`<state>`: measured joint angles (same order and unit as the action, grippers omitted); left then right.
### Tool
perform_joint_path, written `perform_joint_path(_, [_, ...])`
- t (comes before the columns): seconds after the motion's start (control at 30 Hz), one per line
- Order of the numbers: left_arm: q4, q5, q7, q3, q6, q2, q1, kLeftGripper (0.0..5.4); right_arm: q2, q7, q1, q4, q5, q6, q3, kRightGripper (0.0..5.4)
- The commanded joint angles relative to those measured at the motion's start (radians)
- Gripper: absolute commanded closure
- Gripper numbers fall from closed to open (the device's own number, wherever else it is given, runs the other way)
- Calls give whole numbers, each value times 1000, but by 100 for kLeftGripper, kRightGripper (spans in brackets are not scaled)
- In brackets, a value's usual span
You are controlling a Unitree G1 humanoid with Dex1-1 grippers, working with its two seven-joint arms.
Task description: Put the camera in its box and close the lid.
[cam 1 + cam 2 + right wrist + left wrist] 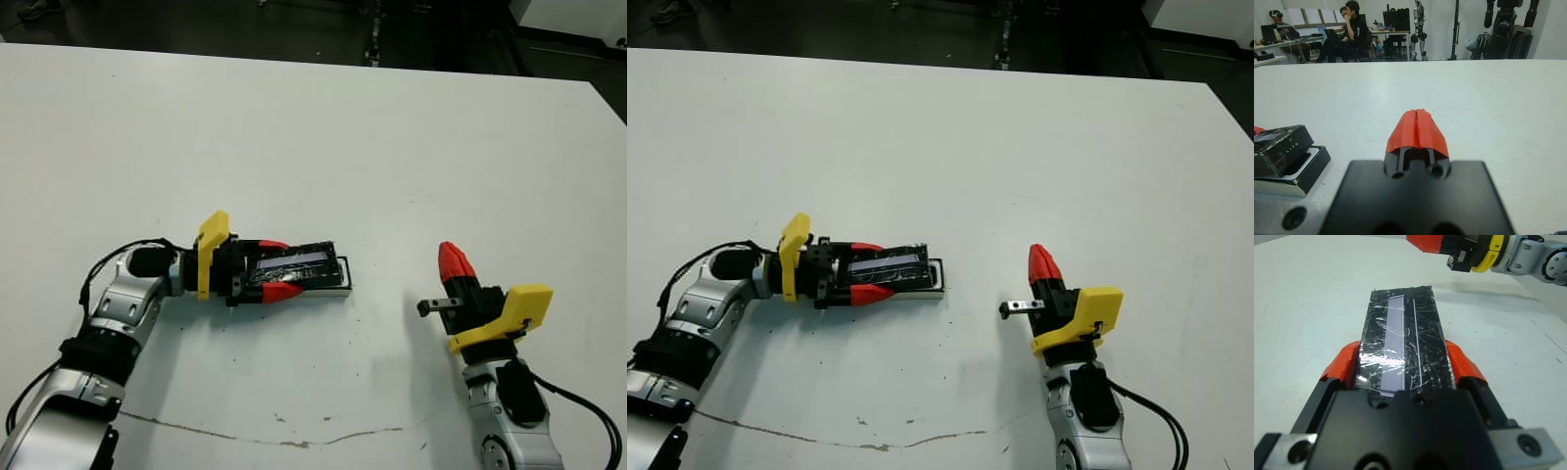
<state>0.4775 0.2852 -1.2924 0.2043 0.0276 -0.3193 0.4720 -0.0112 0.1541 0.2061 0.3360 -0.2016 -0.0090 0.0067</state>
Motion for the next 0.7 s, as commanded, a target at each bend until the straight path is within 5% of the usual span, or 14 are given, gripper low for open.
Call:
perform_joint_path(0.03, [32,-59,9,64,-2,40,-22,225,11,-1,7,-1,-3,15,-5,540])
perform_joint_path(0.7, [193,-72,-4,100,49,139,50,225,10,-5,5,3,-1,23,-9,540])
